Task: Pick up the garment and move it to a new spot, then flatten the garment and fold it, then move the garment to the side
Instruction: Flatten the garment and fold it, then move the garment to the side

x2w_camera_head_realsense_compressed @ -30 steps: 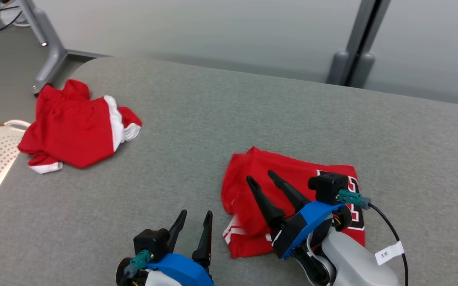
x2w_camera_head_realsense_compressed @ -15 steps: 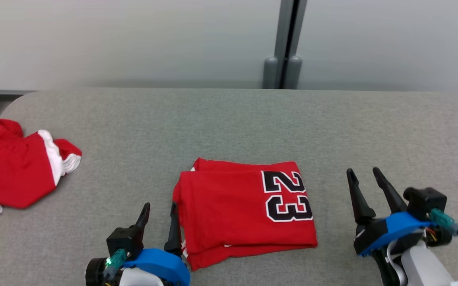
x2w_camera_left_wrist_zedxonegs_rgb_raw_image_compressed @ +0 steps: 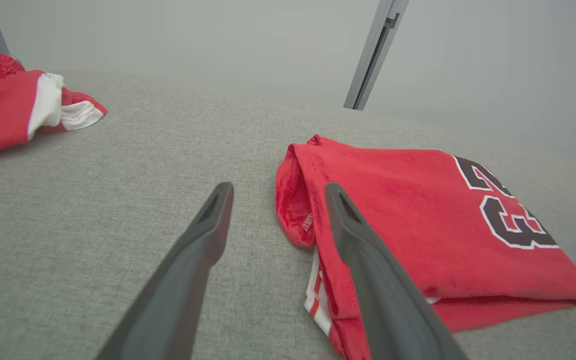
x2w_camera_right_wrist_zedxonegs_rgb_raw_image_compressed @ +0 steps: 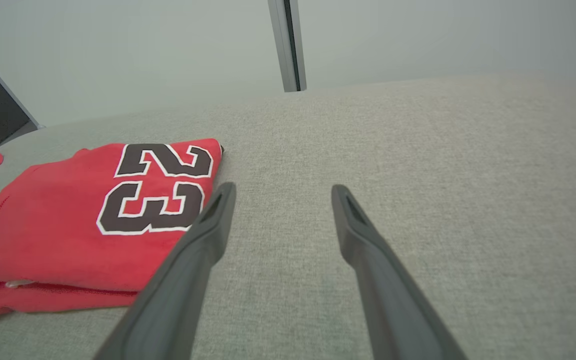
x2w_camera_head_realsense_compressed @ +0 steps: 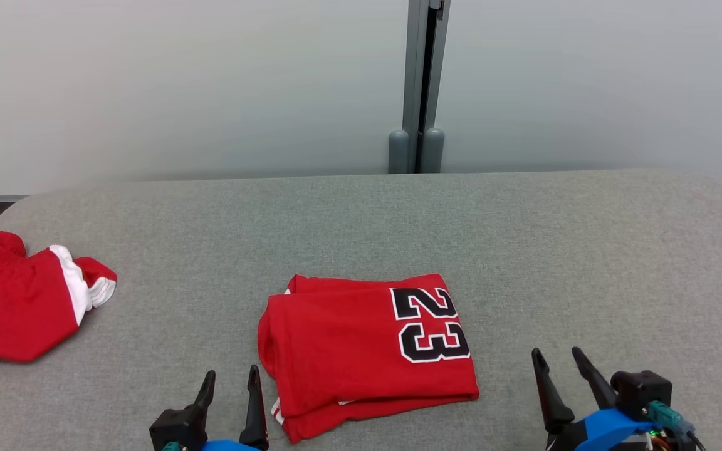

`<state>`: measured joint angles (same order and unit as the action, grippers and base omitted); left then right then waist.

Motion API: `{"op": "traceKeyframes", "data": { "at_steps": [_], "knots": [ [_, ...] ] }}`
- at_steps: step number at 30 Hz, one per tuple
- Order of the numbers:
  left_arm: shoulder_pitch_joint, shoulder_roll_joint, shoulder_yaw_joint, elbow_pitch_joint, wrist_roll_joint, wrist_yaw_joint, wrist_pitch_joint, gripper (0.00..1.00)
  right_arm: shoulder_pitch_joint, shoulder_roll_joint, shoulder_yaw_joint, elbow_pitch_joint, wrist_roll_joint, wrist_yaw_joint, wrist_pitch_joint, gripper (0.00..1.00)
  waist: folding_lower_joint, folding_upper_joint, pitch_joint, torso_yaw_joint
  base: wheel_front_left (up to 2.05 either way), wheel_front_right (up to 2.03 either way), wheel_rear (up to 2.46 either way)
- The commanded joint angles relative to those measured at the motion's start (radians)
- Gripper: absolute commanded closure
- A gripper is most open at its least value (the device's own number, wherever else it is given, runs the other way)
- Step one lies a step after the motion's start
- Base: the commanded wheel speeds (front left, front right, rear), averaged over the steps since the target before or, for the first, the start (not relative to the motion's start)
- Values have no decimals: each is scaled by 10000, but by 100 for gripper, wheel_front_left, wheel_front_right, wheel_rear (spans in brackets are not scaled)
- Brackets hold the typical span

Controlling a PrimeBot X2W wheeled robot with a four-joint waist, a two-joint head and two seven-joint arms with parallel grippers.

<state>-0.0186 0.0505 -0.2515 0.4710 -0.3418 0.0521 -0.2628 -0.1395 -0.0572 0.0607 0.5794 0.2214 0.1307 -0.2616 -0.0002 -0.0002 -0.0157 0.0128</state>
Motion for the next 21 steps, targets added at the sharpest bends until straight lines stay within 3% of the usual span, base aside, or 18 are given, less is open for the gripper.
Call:
{"op": "traceKeyframes", "data": {
  "at_steps": [1,8,20,21],
  "knots": [
    [91,-4,9,-71,10,-58,-26,0,159,58,84,66,28,2,-41,0,2,2,-1,20,0,0,0],
    [-295,-6,-366,-126,-81,-131,-27,0,-686,62,906,628,569,2,-40,0,2,2,482,362,0,0,0],
    [-917,-6,-1029,-305,-241,-56,-26,0,-3122,-24,1070,3820,1052,2,-36,0,2,2,1571,1940,0,0,0],
    [-910,-6,-1031,-329,-237,-59,-27,0,-3160,-16,1167,4089,1118,2,10,6,2,2,1618,2013,0,0,0]
  ]
}}
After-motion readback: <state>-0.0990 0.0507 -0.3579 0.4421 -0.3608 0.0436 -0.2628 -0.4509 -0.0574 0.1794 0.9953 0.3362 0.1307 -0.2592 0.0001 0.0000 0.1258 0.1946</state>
